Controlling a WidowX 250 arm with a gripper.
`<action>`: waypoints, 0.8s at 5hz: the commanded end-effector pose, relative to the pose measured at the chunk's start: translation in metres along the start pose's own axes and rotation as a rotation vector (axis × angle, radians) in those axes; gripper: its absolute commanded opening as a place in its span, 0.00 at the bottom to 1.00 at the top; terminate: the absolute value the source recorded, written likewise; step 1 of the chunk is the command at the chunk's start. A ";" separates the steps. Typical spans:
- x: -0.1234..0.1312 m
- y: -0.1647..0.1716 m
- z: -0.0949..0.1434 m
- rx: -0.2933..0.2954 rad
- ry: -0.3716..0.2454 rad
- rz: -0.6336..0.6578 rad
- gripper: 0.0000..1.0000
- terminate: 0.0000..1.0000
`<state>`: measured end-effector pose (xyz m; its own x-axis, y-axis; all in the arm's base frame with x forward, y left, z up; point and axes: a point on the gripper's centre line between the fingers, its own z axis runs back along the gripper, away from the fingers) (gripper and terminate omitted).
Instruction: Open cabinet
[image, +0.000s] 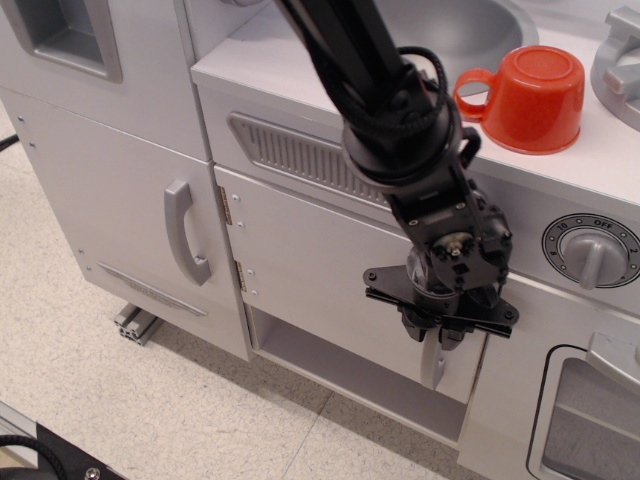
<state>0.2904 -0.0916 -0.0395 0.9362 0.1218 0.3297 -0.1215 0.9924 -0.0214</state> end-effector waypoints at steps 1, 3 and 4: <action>-0.019 0.012 0.022 -0.046 0.005 -0.061 0.00 0.00; -0.045 0.046 0.050 -0.052 0.031 -0.140 1.00 0.00; -0.043 0.054 0.082 -0.077 0.062 -0.204 1.00 0.00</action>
<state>0.2081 -0.0476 0.0167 0.9654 -0.0848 0.2468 0.0957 0.9949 -0.0325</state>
